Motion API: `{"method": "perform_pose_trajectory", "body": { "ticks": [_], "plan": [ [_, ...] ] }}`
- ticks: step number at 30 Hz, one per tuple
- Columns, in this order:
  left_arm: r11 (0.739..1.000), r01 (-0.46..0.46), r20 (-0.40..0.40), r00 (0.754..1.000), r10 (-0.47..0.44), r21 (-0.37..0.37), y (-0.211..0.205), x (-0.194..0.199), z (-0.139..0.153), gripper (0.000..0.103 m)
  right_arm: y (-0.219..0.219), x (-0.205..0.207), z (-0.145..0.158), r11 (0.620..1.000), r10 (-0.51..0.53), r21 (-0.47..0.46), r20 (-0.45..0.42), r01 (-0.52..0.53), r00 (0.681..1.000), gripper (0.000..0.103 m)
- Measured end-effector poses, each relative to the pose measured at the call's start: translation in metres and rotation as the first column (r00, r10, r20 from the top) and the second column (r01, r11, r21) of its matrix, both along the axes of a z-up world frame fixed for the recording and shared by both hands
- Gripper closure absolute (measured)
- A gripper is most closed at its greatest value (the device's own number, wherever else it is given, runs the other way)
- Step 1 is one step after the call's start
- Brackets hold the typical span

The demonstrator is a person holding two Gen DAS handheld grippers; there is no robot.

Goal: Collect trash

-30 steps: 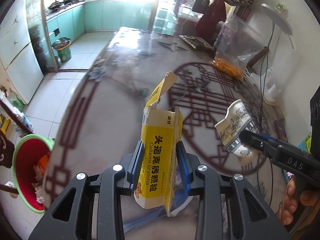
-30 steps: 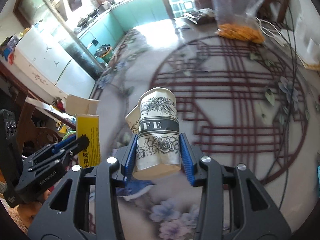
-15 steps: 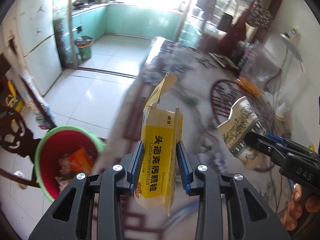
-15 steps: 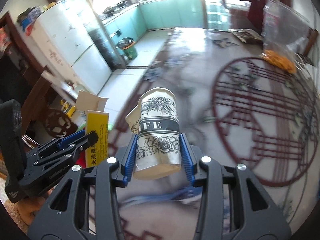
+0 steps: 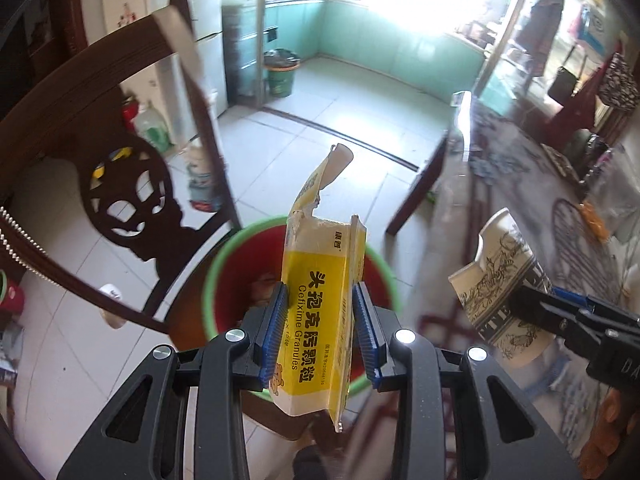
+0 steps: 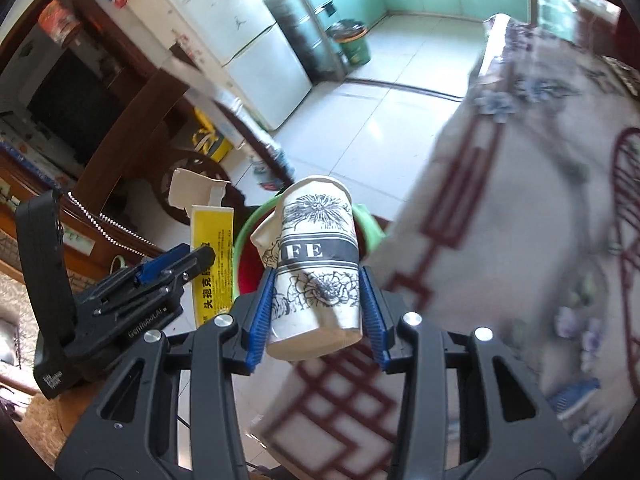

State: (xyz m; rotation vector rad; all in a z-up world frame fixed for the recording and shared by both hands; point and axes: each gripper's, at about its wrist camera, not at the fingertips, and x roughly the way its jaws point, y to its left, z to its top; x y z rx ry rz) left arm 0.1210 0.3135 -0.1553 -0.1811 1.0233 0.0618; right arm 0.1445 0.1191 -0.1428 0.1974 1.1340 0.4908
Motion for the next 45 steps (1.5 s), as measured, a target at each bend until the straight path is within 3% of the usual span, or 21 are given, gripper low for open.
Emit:
{"method": "perform_pose_trajectory", "body": {
  "ticks": [3, 5, 7, 9, 13, 16, 21, 26, 30, 34, 37, 39, 41, 42, 45],
  "plan": [
    [1.000, -0.009, -0.012, 1.000, 0.009, 0.001, 0.016, -0.003, -0.004, 0.071, 0.021, 0.008, -0.002, 1.000, 0.024, -0.007, -0.005, -0.024, 1.000, 0.062],
    [1.000, -0.018, -0.030, 0.999, 0.018, 0.005, 0.022, 0.000, -0.009, 0.063, 0.031, 0.011, -0.001, 0.999, 0.038, -0.008, -0.001, -0.038, 0.999, 0.062],
    [0.999, -0.033, -0.037, 0.999, 0.033, -0.002, 0.027, 0.000, -0.011, 0.058, 0.037, 0.012, 0.002, 0.999, 0.037, -0.028, 0.017, -0.036, 0.999, 0.055],
    [0.999, -0.045, -0.034, 0.998, 0.045, -0.011, 0.030, 0.000, -0.012, 0.042, 0.039, 0.011, 0.006, 0.999, 0.036, -0.035, 0.040, -0.035, 0.999, 0.048],
    [0.999, -0.037, -0.020, 0.999, 0.036, -0.016, 0.027, -0.003, -0.008, 0.037, 0.035, 0.008, 0.012, 0.999, 0.026, -0.043, 0.056, -0.023, 0.998, 0.045],
    [0.999, -0.025, -0.005, 1.000, 0.025, -0.029, 0.020, -0.003, -0.003, 0.029, 0.023, 0.003, 0.020, 0.999, -0.004, -0.047, 0.080, 0.008, 0.997, 0.040],
    [0.998, 0.054, 0.036, 0.998, -0.052, -0.039, -0.013, -0.005, 0.013, 0.020, -0.011, -0.013, 0.041, 0.993, -0.082, -0.077, 0.145, 0.094, 0.986, 0.020],
    [0.990, 0.137, 0.092, 0.987, -0.134, -0.023, -0.061, -0.013, 0.036, 0.019, -0.059, -0.037, 0.067, 0.970, -0.160, -0.144, 0.234, 0.197, 0.959, 0.005],
    [0.986, 0.166, 0.130, 0.978, -0.160, -0.034, -0.106, -0.024, 0.050, 0.014, -0.113, -0.062, 0.090, 0.947, -0.205, -0.175, 0.318, 0.269, 0.926, 0.005],
    [0.980, 0.192, 0.142, 0.973, -0.182, -0.057, -0.156, -0.042, 0.058, 0.011, -0.166, -0.087, 0.100, 0.931, -0.253, -0.170, 0.337, 0.323, 0.907, 0.005],
    [0.976, 0.215, 0.173, 0.963, -0.208, -0.020, -0.195, -0.059, 0.066, 0.010, -0.204, -0.108, 0.104, 0.920, -0.298, -0.145, 0.351, 0.365, 0.888, 0.005],
    [0.977, 0.215, 0.210, 0.955, -0.209, -0.007, -0.216, -0.068, 0.074, 0.008, -0.225, -0.122, 0.111, 0.910, -0.305, -0.149, 0.390, 0.387, 0.869, 0.005],
    [0.978, 0.202, 0.292, 0.934, -0.207, 0.047, -0.238, -0.081, 0.091, 0.008, -0.237, -0.138, 0.122, 0.887, -0.302, -0.180, 0.473, 0.426, 0.828, 0.005],
    [0.978, 0.191, 0.354, 0.912, -0.208, 0.083, -0.251, -0.091, 0.103, 0.008, -0.241, -0.144, 0.128, 0.878, -0.295, -0.188, 0.513, 0.441, 0.806, 0.005],
    [0.979, 0.170, 0.486, 0.850, -0.204, 0.114, -0.276, -0.116, 0.132, 0.008, -0.253, -0.173, 0.149, 0.846, -0.260, -0.184, 0.677, 0.501, 0.689, 0.005]
  ]
}}
